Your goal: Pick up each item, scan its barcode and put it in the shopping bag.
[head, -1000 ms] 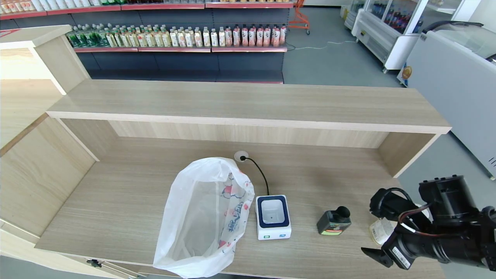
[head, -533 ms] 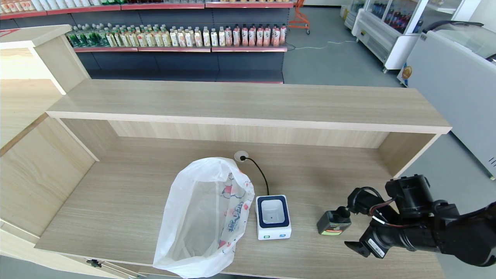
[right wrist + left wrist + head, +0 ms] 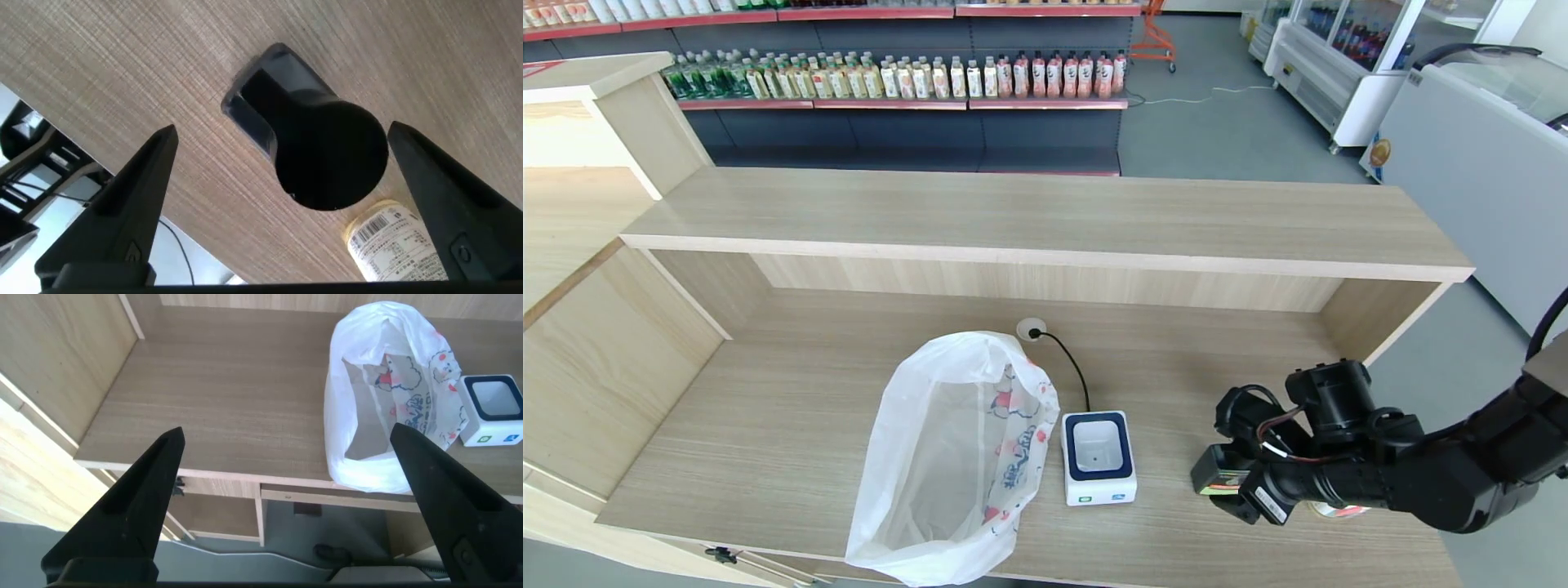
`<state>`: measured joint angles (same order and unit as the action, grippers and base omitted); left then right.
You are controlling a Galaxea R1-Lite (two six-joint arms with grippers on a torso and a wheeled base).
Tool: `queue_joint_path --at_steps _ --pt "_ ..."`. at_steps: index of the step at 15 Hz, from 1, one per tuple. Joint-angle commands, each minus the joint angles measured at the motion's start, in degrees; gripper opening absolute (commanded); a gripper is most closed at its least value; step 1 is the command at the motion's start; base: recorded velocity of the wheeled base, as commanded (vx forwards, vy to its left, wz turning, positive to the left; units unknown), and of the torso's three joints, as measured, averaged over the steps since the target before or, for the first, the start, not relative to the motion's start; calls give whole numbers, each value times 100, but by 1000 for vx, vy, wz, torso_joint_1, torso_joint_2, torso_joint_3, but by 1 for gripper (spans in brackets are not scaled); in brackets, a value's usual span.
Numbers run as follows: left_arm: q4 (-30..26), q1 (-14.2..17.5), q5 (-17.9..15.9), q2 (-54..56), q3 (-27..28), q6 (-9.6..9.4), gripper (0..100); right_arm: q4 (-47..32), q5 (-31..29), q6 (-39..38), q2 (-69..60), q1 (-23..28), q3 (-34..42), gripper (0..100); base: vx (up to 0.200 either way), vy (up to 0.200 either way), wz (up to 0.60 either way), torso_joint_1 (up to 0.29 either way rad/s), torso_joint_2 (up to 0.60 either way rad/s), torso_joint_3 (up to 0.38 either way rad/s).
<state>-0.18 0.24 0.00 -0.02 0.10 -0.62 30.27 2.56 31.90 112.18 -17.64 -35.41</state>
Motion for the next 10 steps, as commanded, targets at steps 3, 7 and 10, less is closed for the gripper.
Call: queue_joint_path --at_steps 3,7,10 --pt "1 2 0 2 -1 1 100 216 -1 0 366 -99 -141 100 0 0 0 0 0 0" --pt "1 2 0 2 -1 1 100 278 16 -9 516 -170 -194 0 0 0 0 0 0 0" --pt "1 2 0 2 -1 1 100 357 8 -9 507 -178 -185 0 0 0 0 0 0 0"
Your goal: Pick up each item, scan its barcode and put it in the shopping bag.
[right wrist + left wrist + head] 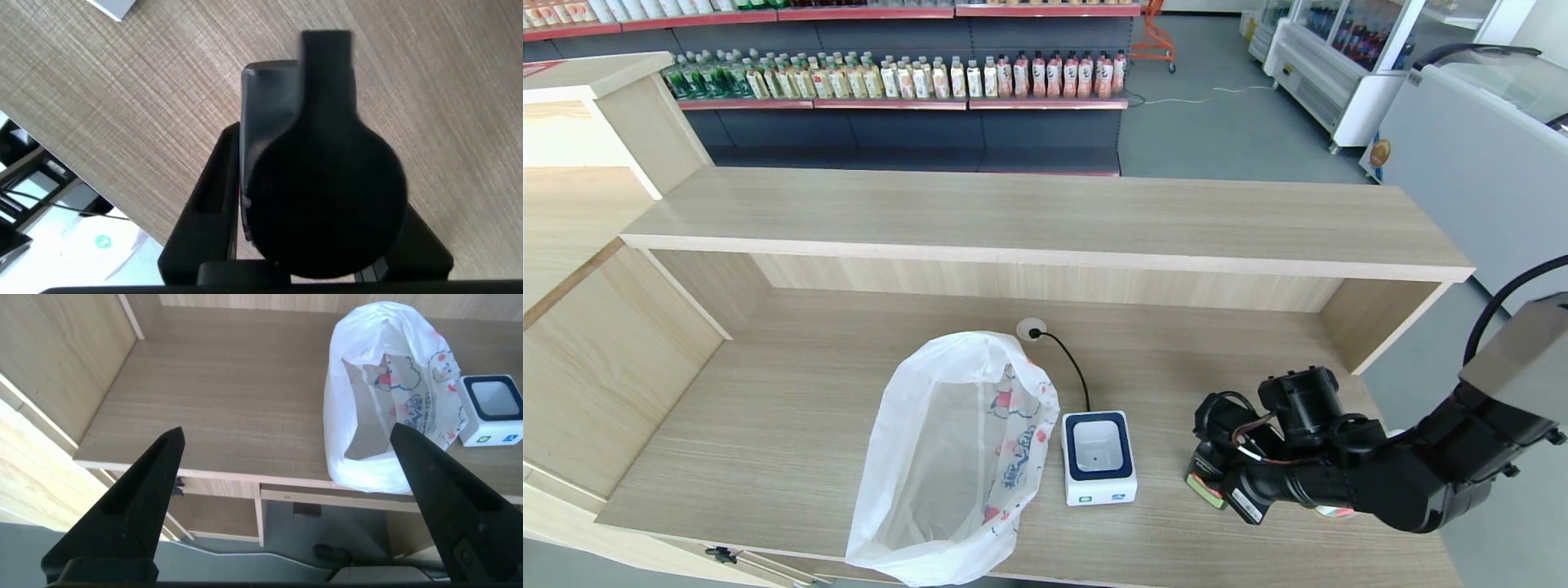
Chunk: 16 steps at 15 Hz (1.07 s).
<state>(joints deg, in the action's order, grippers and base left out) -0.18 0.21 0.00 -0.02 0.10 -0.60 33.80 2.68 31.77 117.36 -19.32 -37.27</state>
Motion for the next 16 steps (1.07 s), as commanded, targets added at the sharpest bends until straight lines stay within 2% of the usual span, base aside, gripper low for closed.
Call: queue_joint_path --at_steps 1,2,7,9,10,12,13,16 --pt "1 6 0 2 -1 -2 100 3 -5 -4 -46 -1 26 0 0 0 0 0 0 0" --pt "1 6 0 2 -1 -2 100 3 -5 -83 -196 -1 106 0 0 0 0 0 0 0" --pt "1 6 0 2 -1 -2 100 -5 22 -1586 -1338 -80 141 0 0 0 0 0 0 0" --pt "1 6 0 2 -1 -2 100 12 162 -1920 -1690 -63 211 0 0 0 0 0 0 0" --pt "1 6 -9 2 -1 -2 100 258 180 -2192 -1980 -98 281 0 0 0 0 0 0 0" --pt "1 6 0 2 -1 -2 100 1190 180 -2236 -2332 -133 800 0 0 0 0 0 0 0" --pt "1 6 0 2 -1 -2 100 1401 189 -2210 -2428 -142 976 0 0 0 0 0 0 0" --pt "1 6 0 2 -1 -2 100 1673 180 -1173 -2920 -133 1195 0 0 0 0 0 0 0"
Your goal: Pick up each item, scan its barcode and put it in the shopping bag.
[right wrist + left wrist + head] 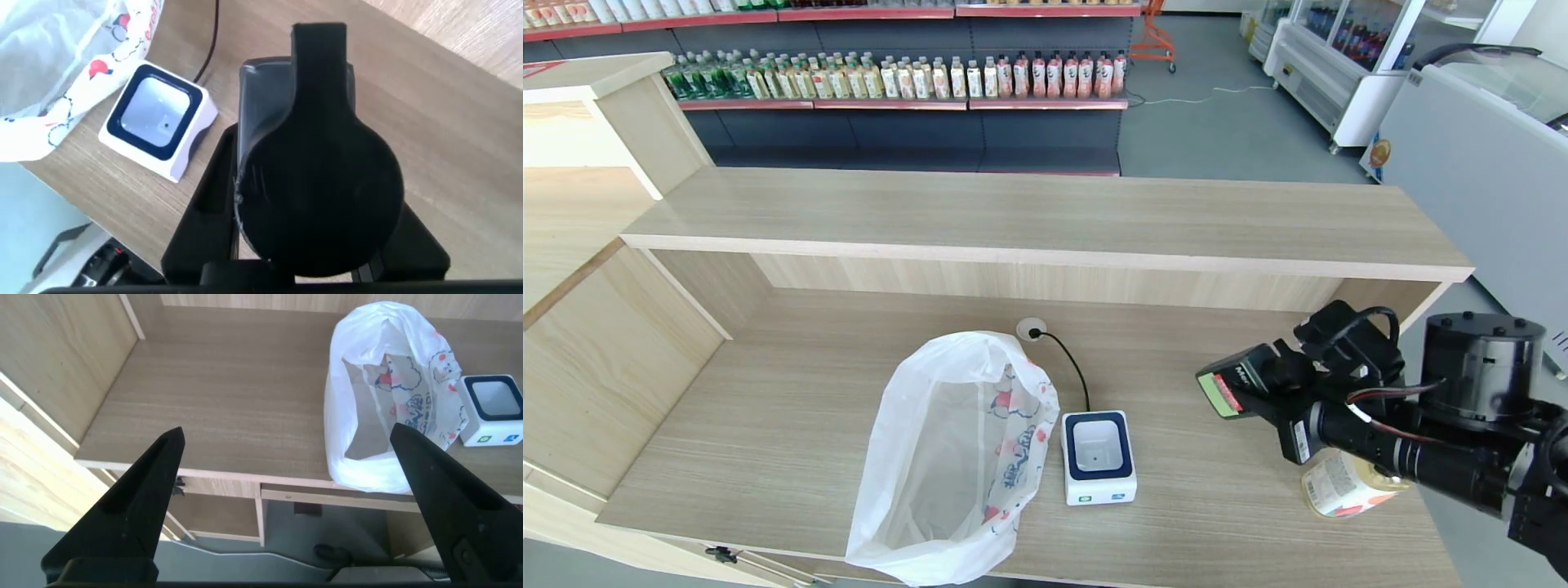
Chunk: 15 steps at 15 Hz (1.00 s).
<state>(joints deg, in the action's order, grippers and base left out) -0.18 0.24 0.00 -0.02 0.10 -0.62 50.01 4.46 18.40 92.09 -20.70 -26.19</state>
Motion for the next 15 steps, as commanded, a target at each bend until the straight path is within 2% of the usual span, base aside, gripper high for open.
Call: queue_joint_path --at_steps 1,3,4,6,8,9,10,11,12,15 --pt "1 2 0 2 -1 1 100 115 11 410 -455 22 105 0 0 0 0 0 0 0" --pt "1 2 0 2 -1 1 100 528 125 1992 -683 321 166 0 0 0 0 0 0 0" --pt "1 2 0 2 -1 1 100 537 406 2520 -780 400 175 0 0 0 0 0 0 0" --pt "1 2 0 2 -1 1 100 537 2428 4418 -824 646 202 0 0 0 0 0 0 0" --pt "1 2 0 2 -1 1 100 493 3623 6141 -762 734 193 0 0 0 0 0 0 0" --pt "1 2 0 2 -1 1 100 317 4203 7415 -710 708 184 0 0 0 0 0 0 0" --pt "1 2 0 2 -1 1 100 185 4361 8057 -631 673 166 0 0 0 0 0 0 0" --pt "1 2 0 2 -1 1 100 -52 4484 9120 -552 506 140 0 0 0 0 0 0 0" --pt "1 2 0 2 -1 1 100 -254 4493 9867 -525 374 158 0 0 0 0 0 0 0" --pt "1 2 0 2 -1 1 100 -1248 4458 11476 -165 -83 87 0 0 0 0 0 0 0"
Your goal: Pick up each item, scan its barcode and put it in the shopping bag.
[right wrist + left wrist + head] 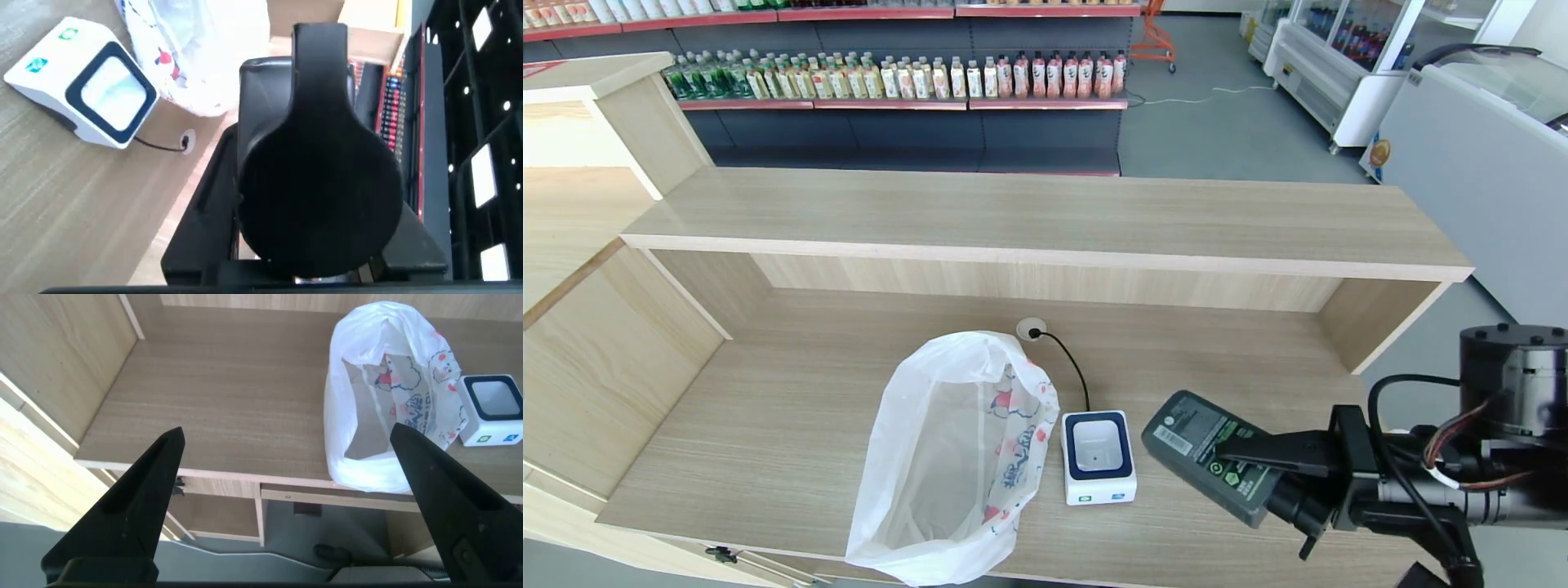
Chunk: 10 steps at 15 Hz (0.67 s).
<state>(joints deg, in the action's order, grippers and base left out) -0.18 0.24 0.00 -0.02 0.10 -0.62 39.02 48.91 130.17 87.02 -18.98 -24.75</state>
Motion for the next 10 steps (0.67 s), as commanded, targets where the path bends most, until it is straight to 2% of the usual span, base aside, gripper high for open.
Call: queue_joint_path --at_steps 1,2,4,10 --pt "1 2 0 2 -1 1 100 -149 57 483 457 -290 -74 0 0 0 0 0 0 0" --pt "1 2 0 2 -1 1 100 -149 163 834 553 -431 -127 0 0 0 0 0 0 0" --pt "1 2 0 2 -1 1 100 -79 532 914 808 -642 -320 0 0 0 0 0 0 0" --pt "1 2 0 2 -1 1 100 712 796 1001 1459 -1090 -487 0 0 0 0 0 0 0"
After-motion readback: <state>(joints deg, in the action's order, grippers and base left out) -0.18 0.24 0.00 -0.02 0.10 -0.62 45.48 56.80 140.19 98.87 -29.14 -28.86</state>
